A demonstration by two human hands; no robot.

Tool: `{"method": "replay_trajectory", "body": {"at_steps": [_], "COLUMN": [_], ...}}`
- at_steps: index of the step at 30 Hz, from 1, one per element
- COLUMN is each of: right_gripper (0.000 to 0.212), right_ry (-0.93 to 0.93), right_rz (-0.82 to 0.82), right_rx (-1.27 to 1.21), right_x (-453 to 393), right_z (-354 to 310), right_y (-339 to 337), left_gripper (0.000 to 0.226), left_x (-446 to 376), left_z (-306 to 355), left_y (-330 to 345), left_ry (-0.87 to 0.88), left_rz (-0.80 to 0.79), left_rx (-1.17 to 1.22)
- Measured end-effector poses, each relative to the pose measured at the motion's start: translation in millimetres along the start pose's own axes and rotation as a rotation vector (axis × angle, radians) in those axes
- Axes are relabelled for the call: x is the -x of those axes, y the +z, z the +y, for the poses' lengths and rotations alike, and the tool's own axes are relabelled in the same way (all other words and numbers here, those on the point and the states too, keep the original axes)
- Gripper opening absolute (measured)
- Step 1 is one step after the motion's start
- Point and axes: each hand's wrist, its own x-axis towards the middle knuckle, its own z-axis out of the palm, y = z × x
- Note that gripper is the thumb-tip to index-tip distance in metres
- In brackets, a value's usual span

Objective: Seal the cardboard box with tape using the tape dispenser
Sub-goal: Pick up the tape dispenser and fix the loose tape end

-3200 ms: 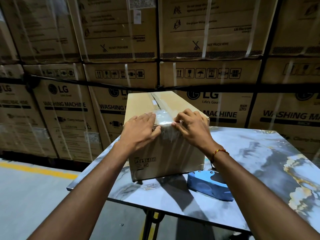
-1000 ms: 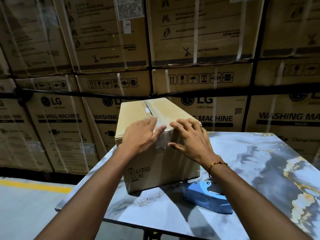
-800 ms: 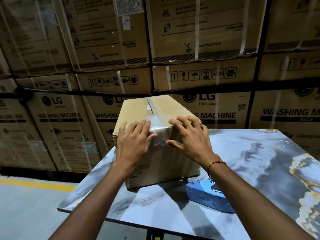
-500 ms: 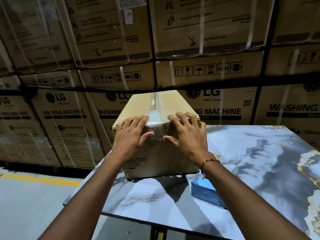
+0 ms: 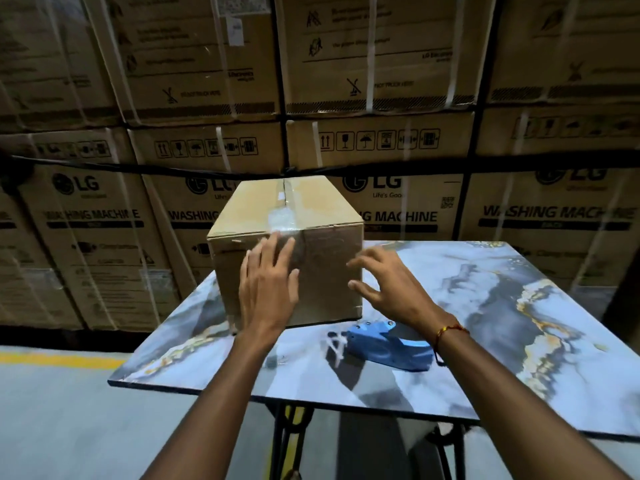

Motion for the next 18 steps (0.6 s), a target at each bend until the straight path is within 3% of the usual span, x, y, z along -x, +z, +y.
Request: {"method": "replay_trajectory", "body": {"at_steps": [2,4,10,14,18], "right_gripper": [0.026,0.024,0.030,0.037,0.030], "right_ry": [0.094,0.183,0.256,0.282,0.282], "right_rz": [-0.100,-0.184,-0.312,-0.270,-0.218], "right_rx": [0.010,0.064,0.226,0.212,0.228], "right_x": [29.3,52.7,96.9,99.4,108.5], "right_z": [10.1,16.2,22.0,26.5,28.7], "right_y": [-3.2,-4.4,2.3,12.1,16.0], "left_gripper": [0.031,0.017,0.016,0.016,0.015], "left_x": [25.9,48.4,94.3,99.5,108.1], "left_z": [14.0,24.0,57.6,62.6,65.1], "left_y": [10.5,26.1,58.1,59.4,54.8], "left_ry": [-0.016,-0.041,-0.298,-0.434,-0.267], "left_rz": [-0.002,-0.132,-0.397,-0.374,-0.277], "left_rx": [0.151,0.287,0.648,0.752,0.638]}}
